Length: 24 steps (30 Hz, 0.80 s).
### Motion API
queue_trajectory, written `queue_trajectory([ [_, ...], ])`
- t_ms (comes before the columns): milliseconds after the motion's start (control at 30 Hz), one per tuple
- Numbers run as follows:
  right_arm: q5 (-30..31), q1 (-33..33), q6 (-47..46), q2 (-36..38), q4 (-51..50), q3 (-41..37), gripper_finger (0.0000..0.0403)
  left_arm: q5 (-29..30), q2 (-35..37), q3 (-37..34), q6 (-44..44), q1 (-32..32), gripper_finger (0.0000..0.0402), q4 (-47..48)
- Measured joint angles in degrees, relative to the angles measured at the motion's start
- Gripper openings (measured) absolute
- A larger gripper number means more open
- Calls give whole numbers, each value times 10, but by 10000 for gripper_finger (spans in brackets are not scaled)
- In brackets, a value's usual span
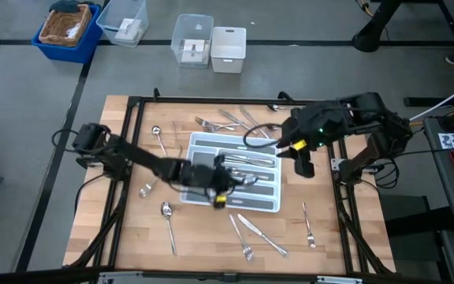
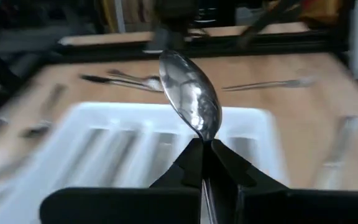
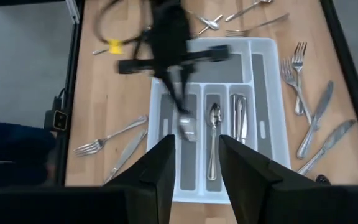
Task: Sort silverware
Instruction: Put the spoon into the organizer tray
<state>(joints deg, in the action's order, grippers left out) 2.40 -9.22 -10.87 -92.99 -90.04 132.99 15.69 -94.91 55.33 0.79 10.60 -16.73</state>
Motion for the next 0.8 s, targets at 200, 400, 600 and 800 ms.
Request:
queue_trajectory([
  [200, 51, -28, -34, 0, 0, 0, 127, -72, -13, 0, -95, -87, 7, -39],
  [400, 80, -50, -140, 0, 0, 0, 127, -156, -51, 0, -109, -118, 3, -65],
  [600, 139, -87, -277, 0, 0, 0, 127, -174, -84, 0, -191, -116, 12, -63],
  [800, 202, -143, -392, -1, 1, -7, 127, -172, -108, 1, -237, -117, 14, -59],
])
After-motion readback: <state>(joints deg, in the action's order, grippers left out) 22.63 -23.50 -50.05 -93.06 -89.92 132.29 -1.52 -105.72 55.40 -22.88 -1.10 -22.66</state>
